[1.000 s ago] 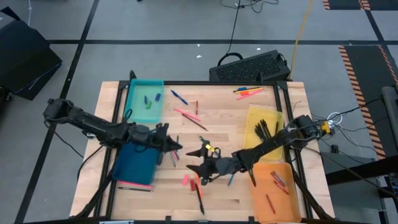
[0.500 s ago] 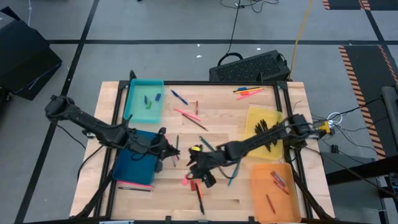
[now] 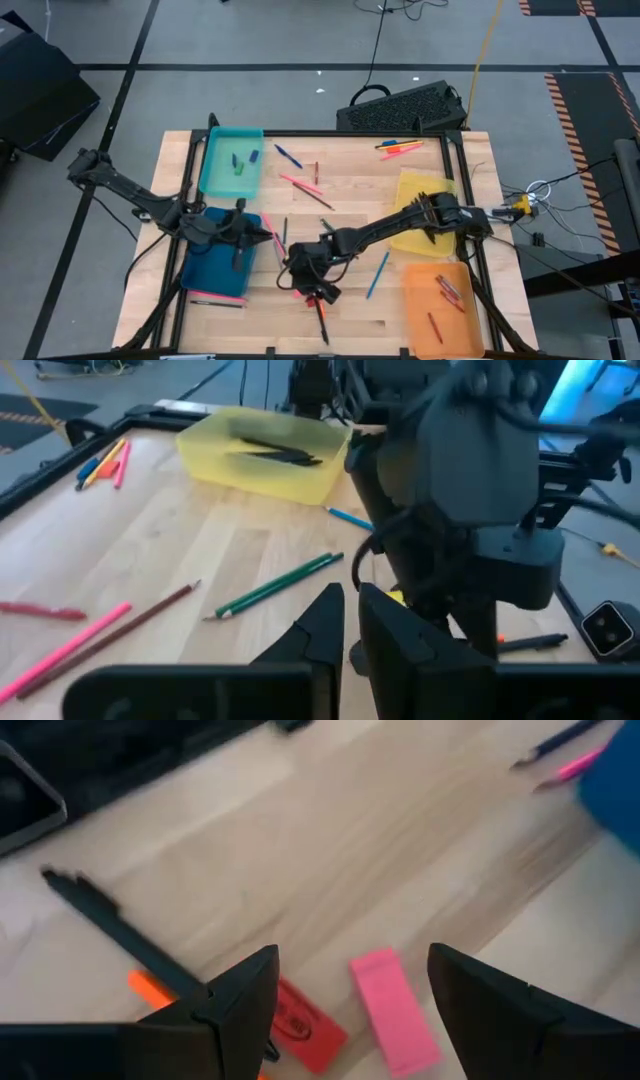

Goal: Sort crayons/erasers/pens/pencils in bins
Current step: Put the pink eraser into the light blue bin

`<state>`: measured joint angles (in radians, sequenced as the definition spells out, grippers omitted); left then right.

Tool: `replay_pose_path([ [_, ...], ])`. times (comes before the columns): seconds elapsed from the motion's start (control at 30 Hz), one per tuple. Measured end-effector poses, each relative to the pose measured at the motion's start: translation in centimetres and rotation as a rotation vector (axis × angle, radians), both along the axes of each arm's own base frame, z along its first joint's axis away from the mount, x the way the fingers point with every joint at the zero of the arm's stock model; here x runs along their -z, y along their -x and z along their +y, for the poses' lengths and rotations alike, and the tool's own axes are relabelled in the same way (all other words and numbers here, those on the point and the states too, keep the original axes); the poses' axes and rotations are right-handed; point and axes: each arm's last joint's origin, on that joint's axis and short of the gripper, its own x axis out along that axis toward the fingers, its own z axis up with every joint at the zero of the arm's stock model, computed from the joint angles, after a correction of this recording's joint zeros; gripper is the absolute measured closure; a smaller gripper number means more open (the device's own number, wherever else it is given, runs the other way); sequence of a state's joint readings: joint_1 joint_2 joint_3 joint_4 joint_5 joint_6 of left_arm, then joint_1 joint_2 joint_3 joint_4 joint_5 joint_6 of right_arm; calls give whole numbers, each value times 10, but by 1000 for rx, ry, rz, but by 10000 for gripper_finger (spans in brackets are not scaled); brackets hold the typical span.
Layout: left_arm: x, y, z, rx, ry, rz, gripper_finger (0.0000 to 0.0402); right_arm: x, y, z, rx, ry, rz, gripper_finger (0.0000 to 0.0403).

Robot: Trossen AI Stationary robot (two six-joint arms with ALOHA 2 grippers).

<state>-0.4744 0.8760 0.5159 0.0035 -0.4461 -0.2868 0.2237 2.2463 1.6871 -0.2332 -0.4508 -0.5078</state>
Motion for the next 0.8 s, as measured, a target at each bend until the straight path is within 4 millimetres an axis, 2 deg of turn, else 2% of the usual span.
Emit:
replay_pose_path([
  [0.3,7,2,1,-22,26,16,364,14,-11,-8,-26,22,-93,190],
  [0.63,8,2,1,-29,43,18,364,49,-12,-15,-17,33,-7,200],
  [0.8,7,2,2,-37,58,15,364,53,-11,-20,0,37,36,219],
])
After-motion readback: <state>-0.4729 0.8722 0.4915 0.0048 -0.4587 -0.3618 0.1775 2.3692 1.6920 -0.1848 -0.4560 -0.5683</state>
